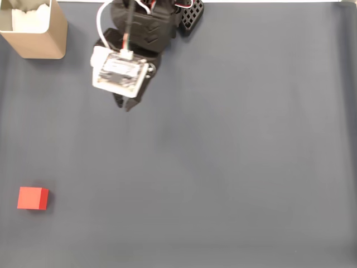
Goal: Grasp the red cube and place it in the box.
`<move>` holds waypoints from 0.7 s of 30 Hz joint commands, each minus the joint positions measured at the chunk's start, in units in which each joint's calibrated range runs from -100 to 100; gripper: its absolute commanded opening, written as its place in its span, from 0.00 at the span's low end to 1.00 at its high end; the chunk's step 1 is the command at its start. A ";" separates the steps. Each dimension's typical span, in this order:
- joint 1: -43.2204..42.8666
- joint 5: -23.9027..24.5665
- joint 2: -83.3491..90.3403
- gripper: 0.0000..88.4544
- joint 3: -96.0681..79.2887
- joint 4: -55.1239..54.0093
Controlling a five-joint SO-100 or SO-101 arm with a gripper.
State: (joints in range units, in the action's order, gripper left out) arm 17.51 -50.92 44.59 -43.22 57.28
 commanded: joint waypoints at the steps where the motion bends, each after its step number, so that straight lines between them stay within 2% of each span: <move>1: 2.59 -0.15 -2.65 0.01 6.27 0.75; 9: 5.50 0.83 -11.58 0.01 17.49 4.77; 21: 8.56 0.49 -26.92 0.02 33.73 4.61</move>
State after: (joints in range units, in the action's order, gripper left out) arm 25.22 -50.33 19.76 -15.73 62.05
